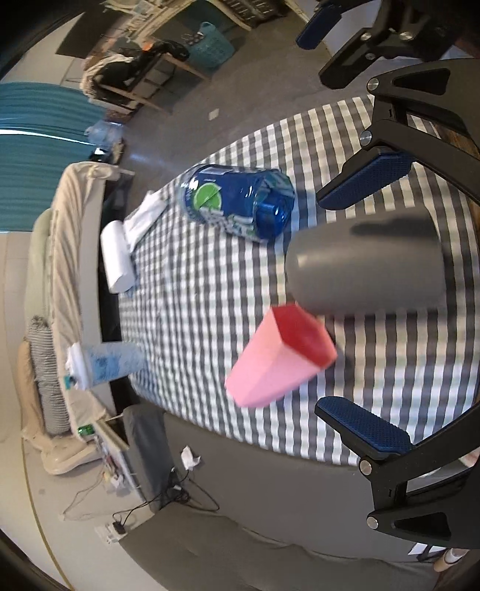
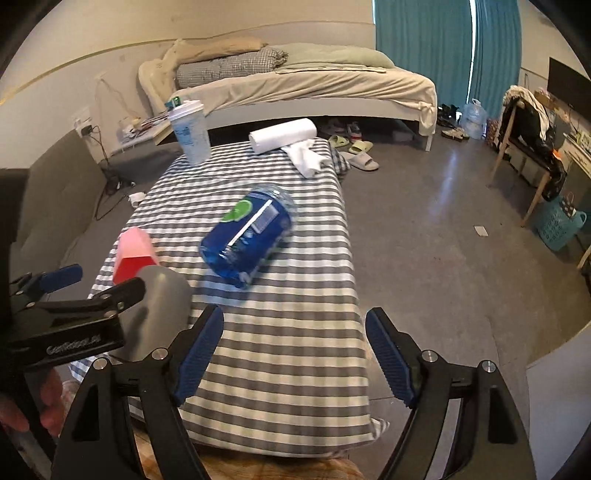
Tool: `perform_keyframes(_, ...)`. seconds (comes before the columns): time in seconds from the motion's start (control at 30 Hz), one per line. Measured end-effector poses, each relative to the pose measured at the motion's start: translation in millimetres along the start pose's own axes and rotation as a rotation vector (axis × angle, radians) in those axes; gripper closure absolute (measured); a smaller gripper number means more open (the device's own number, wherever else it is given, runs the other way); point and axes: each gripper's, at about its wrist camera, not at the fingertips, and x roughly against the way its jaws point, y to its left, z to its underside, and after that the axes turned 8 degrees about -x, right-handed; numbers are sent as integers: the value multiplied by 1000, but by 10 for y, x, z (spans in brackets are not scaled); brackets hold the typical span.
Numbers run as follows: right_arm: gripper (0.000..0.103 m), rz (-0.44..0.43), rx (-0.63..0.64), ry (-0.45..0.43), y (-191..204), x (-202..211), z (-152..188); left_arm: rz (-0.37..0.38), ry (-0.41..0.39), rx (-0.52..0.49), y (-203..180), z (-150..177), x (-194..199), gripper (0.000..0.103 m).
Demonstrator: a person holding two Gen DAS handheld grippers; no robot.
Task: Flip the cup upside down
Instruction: 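Pass the grey cup from the right gripper into the left gripper, then rotate the grey cup in the left gripper so its base faces up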
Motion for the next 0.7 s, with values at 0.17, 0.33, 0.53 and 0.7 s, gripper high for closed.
perform_keyframes(0.17,24,2,-25,9,-149,-83,11,20,75,0,-79,-35,-200,0)
perform_keyframes(0.33,24,6,-45,28,-219,-212,44,92,134,-21,-132,-80,-390,6)
perform_keyframes(0.53,24,9,-60,41,-224,-302,57,126,179,-68,-166,-126,-489,31)
perform_keyframes(0.7,24,5,-52,37,-169,-269,39,152,147,-24,-75,-127,-387,31)
